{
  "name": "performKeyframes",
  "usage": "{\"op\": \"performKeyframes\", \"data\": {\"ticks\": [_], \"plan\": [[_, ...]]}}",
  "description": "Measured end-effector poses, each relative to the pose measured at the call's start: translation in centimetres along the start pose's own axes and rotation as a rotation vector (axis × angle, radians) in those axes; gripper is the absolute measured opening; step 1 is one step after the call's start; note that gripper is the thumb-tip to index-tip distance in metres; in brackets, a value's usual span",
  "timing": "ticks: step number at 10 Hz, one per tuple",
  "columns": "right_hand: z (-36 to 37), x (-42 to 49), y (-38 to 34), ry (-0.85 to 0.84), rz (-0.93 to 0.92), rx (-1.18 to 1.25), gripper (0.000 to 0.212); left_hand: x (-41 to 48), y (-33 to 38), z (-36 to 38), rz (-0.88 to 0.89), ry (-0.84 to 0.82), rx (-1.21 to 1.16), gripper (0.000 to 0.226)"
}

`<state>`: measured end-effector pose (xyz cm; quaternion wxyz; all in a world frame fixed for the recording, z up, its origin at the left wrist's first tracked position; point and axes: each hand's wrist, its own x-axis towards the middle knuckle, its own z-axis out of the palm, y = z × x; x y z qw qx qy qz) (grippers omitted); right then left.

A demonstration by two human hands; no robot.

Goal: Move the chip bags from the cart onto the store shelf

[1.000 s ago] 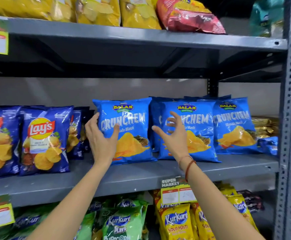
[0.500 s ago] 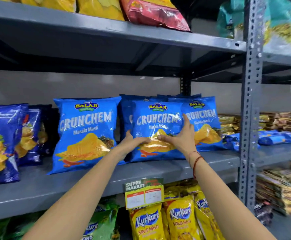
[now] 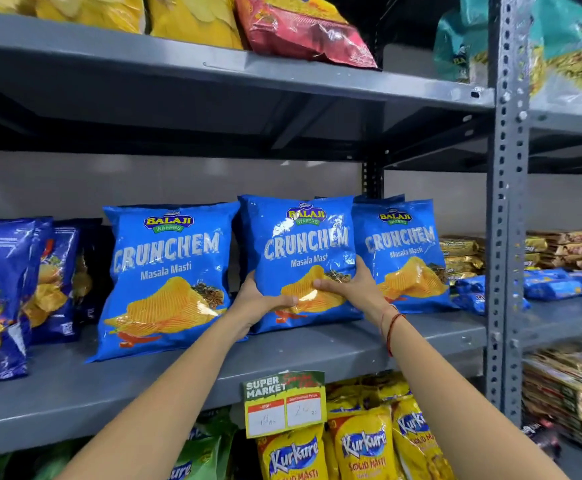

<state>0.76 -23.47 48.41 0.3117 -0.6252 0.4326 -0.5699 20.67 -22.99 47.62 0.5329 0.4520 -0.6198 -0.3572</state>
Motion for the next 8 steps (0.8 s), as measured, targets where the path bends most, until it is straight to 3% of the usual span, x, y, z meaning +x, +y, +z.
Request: {"op": "performKeyframes", "data": {"ticks": [2,4,6,7,8], "plan": [[0.4,0.1,0.6,0.012,-0.011,0.012,0.081,-0.1,-0.1,-0.1,0.01,0.03,0.058,0.095],[0.7,-1.1,0.8,0.163,-0.079,-0.129,0.106,-2.1,0.6,0.7,0.149,0.178,0.323,0.106],[-0.5,-4.7,-2.5,0.385,-0.292,-0.193,0.084,-5.4,1.4,0.9,0.399,0.237,0.46,0.082],[-1.5,-7.2,-6.0,0.431,-0.37,-0.091,0.067,-6.7,2.3,-0.5,0.554,0.259,0.61,0.074],[-2.8,-10.1,-10.0,0.515,-0.534,0.051,0.055,-6.2,2.5,-2.7,0.736,0.433,0.9,0.069]]}}
